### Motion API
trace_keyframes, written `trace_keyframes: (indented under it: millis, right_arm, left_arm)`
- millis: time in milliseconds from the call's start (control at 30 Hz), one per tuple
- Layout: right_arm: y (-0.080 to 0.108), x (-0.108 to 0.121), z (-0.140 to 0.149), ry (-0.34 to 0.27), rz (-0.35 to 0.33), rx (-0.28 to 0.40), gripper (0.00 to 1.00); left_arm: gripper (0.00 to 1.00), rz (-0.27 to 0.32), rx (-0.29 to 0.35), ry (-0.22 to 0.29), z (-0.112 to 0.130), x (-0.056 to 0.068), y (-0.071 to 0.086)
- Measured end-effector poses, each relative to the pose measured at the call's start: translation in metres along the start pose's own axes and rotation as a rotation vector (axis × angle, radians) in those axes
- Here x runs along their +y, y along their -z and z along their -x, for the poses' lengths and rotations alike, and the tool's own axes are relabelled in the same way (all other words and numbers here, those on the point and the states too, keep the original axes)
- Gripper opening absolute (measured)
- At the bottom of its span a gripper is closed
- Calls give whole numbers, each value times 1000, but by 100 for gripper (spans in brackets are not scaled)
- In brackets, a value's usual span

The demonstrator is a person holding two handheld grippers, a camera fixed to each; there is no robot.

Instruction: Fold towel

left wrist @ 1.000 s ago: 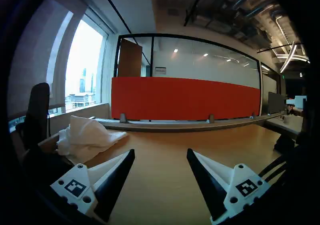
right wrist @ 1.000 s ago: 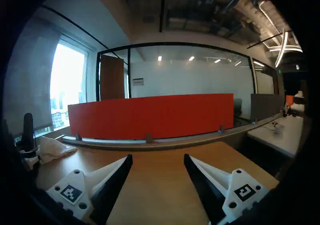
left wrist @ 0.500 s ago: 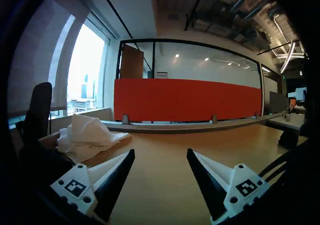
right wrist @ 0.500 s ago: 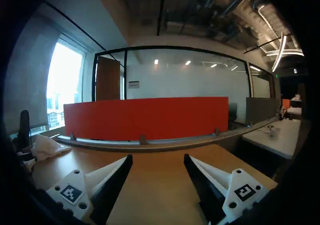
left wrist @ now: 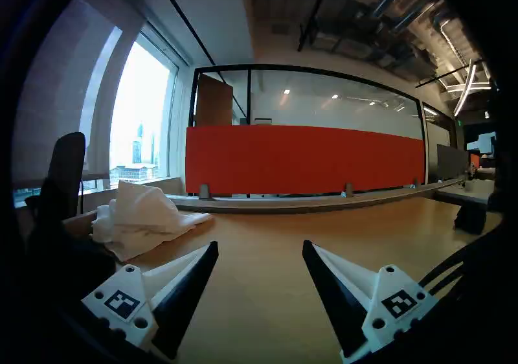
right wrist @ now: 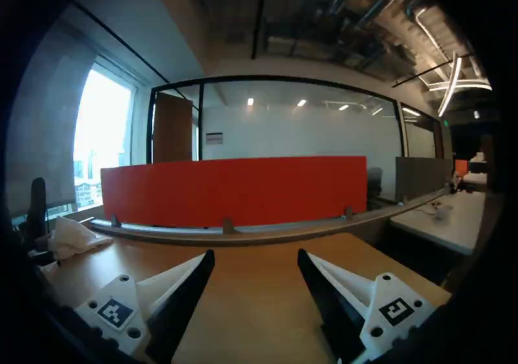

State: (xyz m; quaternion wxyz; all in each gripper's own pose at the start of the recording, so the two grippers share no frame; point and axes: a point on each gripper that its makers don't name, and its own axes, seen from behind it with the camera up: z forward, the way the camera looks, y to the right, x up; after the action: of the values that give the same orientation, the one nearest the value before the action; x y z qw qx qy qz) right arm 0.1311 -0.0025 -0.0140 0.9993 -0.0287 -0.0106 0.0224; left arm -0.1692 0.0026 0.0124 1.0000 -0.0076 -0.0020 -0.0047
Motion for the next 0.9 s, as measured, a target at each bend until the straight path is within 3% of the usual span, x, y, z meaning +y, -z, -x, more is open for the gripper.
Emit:
trace_keyframes:
  millis: [900]
  right_arm:
    - [-6,6,-3,6,5,12,99]
  left_arm:
    - [96,-21,6,-11,1,-1,4]
